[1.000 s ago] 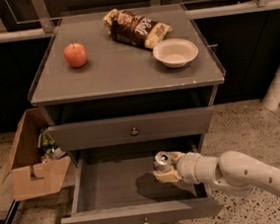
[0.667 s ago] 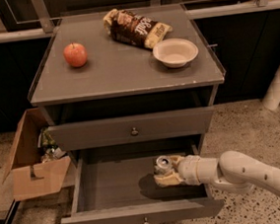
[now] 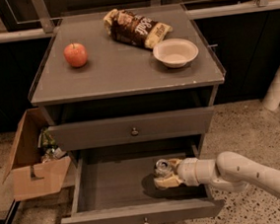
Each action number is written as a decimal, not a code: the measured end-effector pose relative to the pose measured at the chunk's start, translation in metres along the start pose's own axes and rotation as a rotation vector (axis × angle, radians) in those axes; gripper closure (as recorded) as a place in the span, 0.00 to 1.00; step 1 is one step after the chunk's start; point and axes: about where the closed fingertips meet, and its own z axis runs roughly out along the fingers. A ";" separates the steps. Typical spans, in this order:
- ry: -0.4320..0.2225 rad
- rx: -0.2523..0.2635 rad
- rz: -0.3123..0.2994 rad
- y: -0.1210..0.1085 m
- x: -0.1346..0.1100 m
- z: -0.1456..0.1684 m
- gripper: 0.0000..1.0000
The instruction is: Place 7up can into middle drawer
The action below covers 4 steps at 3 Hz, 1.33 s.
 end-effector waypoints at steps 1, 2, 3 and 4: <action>0.003 0.000 0.030 -0.006 0.015 0.006 1.00; 0.017 -0.010 0.055 -0.012 0.026 0.012 1.00; 0.020 -0.011 0.058 -0.014 0.027 0.013 0.86; 0.020 -0.011 0.058 -0.014 0.027 0.013 0.63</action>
Offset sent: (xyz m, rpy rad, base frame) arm 0.0158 -0.0102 -0.0444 -0.0008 0.0930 -0.0214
